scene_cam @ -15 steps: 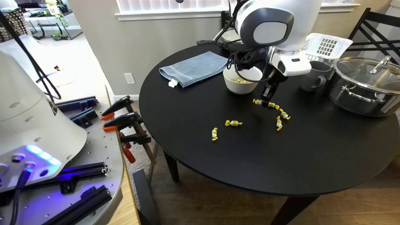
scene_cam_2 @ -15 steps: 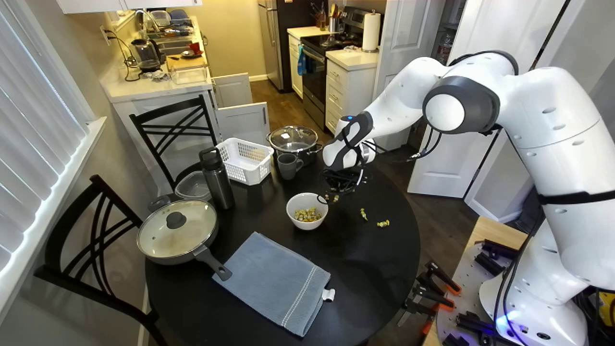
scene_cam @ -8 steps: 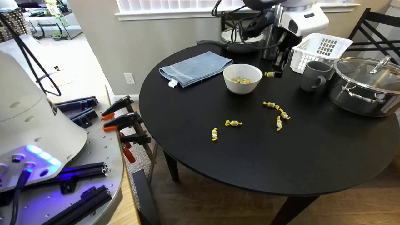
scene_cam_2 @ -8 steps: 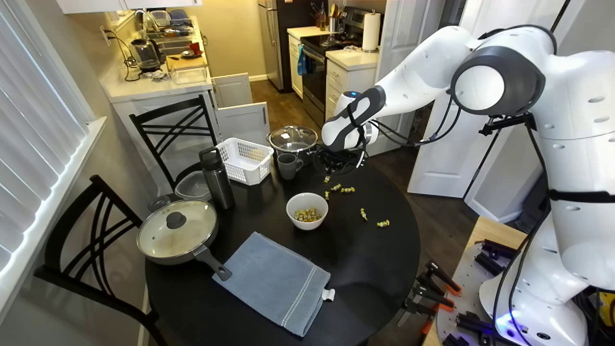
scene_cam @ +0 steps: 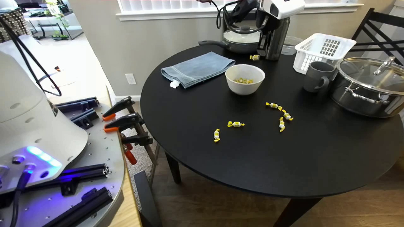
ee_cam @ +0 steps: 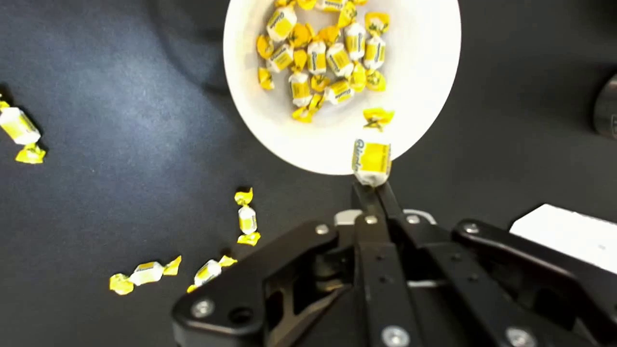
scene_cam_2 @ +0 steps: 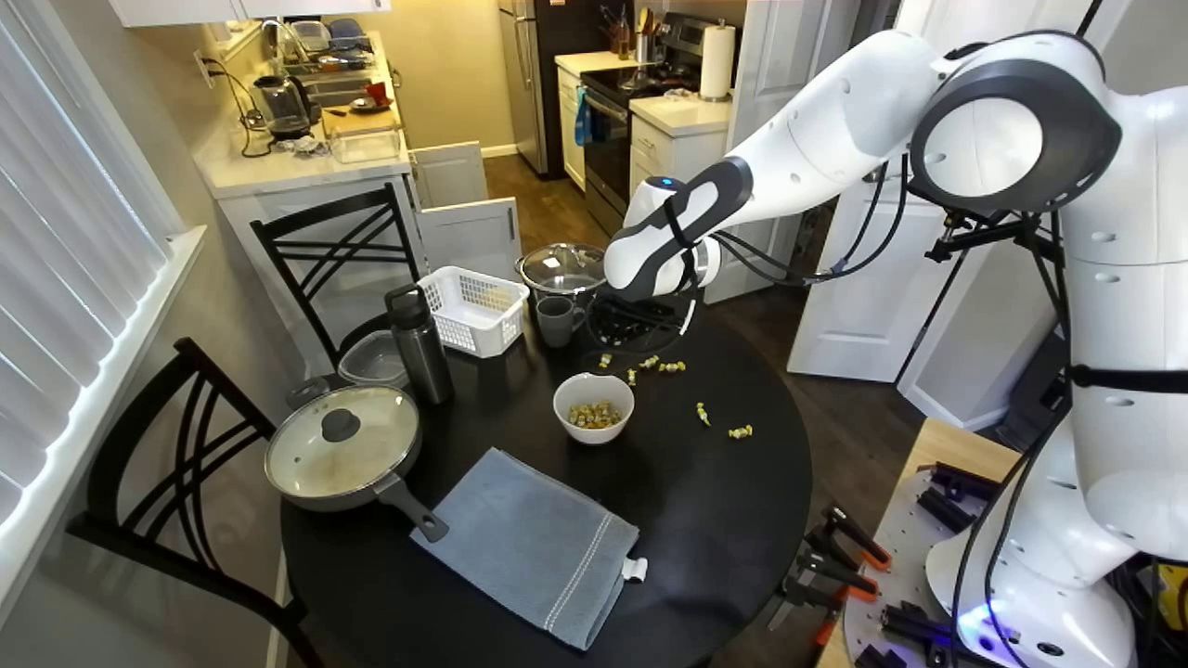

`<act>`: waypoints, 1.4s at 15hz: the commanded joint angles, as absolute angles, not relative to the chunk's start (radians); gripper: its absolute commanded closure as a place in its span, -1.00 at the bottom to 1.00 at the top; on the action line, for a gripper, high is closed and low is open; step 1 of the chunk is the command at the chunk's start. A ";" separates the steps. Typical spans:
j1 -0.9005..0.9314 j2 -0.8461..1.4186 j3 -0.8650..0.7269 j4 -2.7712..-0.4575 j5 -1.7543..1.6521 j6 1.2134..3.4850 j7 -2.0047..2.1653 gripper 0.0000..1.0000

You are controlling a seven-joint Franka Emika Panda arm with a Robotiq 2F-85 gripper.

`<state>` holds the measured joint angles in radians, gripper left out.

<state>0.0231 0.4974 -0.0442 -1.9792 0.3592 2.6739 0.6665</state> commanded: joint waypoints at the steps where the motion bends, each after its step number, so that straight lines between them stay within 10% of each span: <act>1: 0.023 0.440 -0.019 -2.048 0.367 2.688 0.611 0.33; 11: 0.032 0.250 -0.068 -2.221 0.266 2.585 0.523 -0.92; 21: 0.027 0.283 -0.129 -2.404 0.222 2.694 0.573 -1.00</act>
<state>0.0253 0.2677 -0.1104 -2.3576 0.2529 2.6475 0.5398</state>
